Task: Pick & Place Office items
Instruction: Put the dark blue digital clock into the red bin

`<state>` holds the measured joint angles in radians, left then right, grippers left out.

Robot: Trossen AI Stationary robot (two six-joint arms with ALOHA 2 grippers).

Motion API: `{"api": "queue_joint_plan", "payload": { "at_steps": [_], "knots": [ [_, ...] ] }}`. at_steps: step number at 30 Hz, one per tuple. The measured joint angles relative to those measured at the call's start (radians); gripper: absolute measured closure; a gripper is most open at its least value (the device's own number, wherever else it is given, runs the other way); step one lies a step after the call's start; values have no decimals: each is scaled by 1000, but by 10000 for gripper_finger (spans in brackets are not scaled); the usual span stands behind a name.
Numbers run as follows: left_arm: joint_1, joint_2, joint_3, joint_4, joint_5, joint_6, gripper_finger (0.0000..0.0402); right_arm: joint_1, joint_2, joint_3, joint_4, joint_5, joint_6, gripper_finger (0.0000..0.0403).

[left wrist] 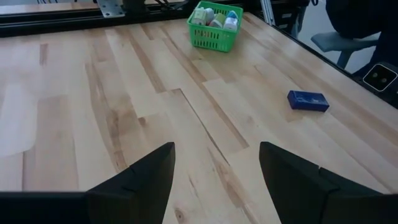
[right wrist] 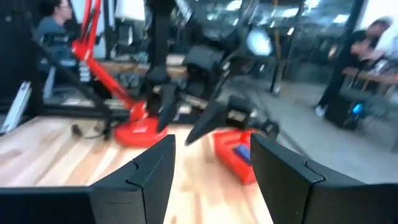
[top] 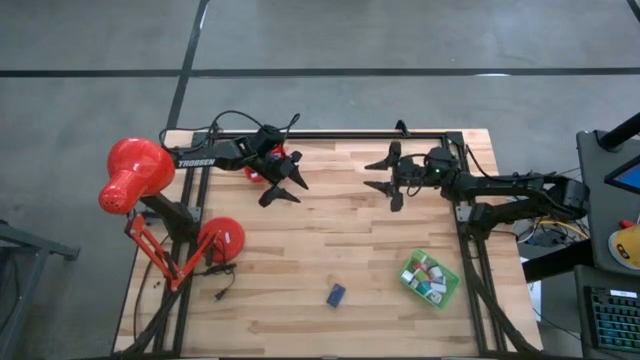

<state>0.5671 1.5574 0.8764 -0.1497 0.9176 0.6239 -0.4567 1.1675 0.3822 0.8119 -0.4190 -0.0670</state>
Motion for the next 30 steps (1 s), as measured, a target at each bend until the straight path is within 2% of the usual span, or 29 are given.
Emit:
{"api": "queue_joint_plan", "payload": {
  "at_steps": [5,8,12,14,19,24,30],
  "knots": [
    [0,0,0,0,0,0,165,77,-9,78,-214,30,-38,199],
    [0,0,0,0,0,0,165,143,-9,150,-406,66,-46,199],
    [0,0,0,0,0,0,165,236,-7,245,-729,198,-72,199],
    [0,0,0,0,0,0,165,279,-7,261,-796,221,-75,199],
    [0,0,0,0,0,0,165,376,-4,245,-752,228,-104,199],
    [0,0,0,0,0,0,165,434,46,216,-723,225,-225,199],
    [0,0,0,0,0,0,165,438,156,171,-526,102,-276,199]
  ]
}}
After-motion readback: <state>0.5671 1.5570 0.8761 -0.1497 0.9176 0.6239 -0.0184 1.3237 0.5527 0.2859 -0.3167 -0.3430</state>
